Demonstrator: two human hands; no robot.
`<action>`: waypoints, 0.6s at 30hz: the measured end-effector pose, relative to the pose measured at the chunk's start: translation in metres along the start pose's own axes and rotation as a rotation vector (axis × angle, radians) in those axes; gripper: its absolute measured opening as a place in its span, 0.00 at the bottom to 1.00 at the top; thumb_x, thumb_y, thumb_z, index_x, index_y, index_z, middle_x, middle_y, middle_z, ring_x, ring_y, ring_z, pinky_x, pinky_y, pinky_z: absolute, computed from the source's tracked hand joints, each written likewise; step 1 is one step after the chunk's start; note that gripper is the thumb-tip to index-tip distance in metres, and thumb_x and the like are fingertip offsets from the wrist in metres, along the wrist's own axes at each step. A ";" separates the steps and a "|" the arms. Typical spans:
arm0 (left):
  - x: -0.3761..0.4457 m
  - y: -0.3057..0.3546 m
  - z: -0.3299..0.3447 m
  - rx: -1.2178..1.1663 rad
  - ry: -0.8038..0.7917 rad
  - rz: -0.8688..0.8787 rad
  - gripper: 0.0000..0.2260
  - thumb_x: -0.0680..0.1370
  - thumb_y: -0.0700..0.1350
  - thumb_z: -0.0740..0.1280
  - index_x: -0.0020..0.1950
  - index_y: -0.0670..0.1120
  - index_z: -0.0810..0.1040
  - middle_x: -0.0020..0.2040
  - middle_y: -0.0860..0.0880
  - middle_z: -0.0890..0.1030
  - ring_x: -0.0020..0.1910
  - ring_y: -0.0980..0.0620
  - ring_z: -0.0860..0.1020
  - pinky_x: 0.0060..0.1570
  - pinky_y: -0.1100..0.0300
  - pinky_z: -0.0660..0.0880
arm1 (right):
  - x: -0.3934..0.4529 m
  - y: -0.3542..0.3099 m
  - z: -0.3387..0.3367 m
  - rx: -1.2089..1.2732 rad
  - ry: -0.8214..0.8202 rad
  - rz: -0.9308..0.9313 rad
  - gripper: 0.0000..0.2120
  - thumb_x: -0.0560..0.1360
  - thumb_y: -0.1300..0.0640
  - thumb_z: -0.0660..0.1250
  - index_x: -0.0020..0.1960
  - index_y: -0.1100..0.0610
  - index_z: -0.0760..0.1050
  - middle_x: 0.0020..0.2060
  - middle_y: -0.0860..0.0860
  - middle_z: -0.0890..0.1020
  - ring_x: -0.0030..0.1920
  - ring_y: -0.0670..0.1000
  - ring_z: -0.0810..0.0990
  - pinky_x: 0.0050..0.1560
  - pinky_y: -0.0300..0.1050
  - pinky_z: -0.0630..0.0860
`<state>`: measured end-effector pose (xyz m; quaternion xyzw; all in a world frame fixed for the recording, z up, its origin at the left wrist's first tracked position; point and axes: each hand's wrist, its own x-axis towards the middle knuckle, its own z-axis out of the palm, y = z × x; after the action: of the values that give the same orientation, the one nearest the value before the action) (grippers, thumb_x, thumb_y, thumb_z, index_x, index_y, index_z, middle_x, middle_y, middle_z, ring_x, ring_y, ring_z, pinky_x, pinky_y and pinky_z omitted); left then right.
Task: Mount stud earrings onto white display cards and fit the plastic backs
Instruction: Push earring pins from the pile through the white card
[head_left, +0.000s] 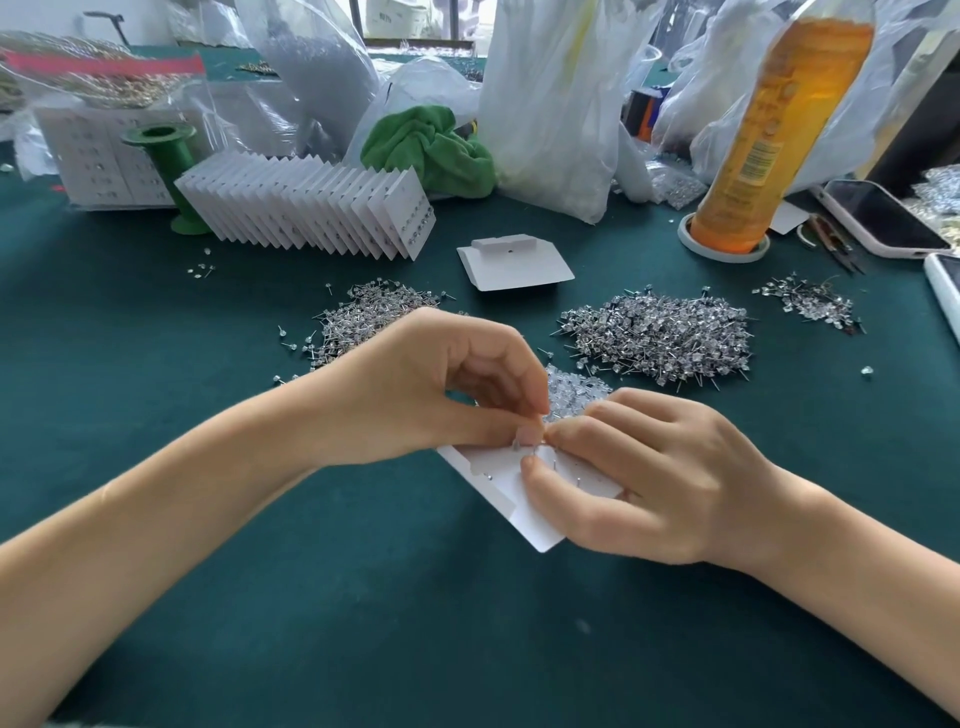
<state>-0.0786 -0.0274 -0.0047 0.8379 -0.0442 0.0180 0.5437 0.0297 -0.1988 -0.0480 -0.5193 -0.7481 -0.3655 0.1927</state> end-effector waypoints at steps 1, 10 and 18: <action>0.000 0.000 0.000 -0.012 0.008 -0.001 0.06 0.68 0.40 0.73 0.43 0.45 0.80 0.39 0.49 0.84 0.39 0.55 0.81 0.44 0.65 0.77 | 0.000 0.000 0.000 0.008 0.005 0.006 0.16 0.69 0.69 0.71 0.52 0.59 0.70 0.28 0.56 0.78 0.25 0.57 0.71 0.26 0.47 0.72; 0.000 -0.001 -0.001 -0.052 0.072 0.013 0.08 0.67 0.40 0.73 0.45 0.46 0.81 0.39 0.51 0.84 0.39 0.56 0.82 0.45 0.66 0.77 | -0.001 0.003 -0.001 0.034 0.013 0.016 0.16 0.70 0.70 0.71 0.53 0.60 0.70 0.29 0.57 0.79 0.27 0.57 0.74 0.28 0.47 0.74; 0.001 -0.004 -0.002 0.045 0.031 0.026 0.08 0.70 0.34 0.73 0.46 0.44 0.81 0.40 0.49 0.84 0.40 0.54 0.82 0.46 0.64 0.77 | 0.000 0.002 0.002 0.031 0.009 0.003 0.15 0.71 0.70 0.70 0.53 0.60 0.70 0.29 0.56 0.78 0.26 0.56 0.71 0.27 0.47 0.73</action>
<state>-0.0775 -0.0238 -0.0069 0.8489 -0.0463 0.0391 0.5251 0.0312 -0.1971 -0.0483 -0.5157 -0.7520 -0.3560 0.2044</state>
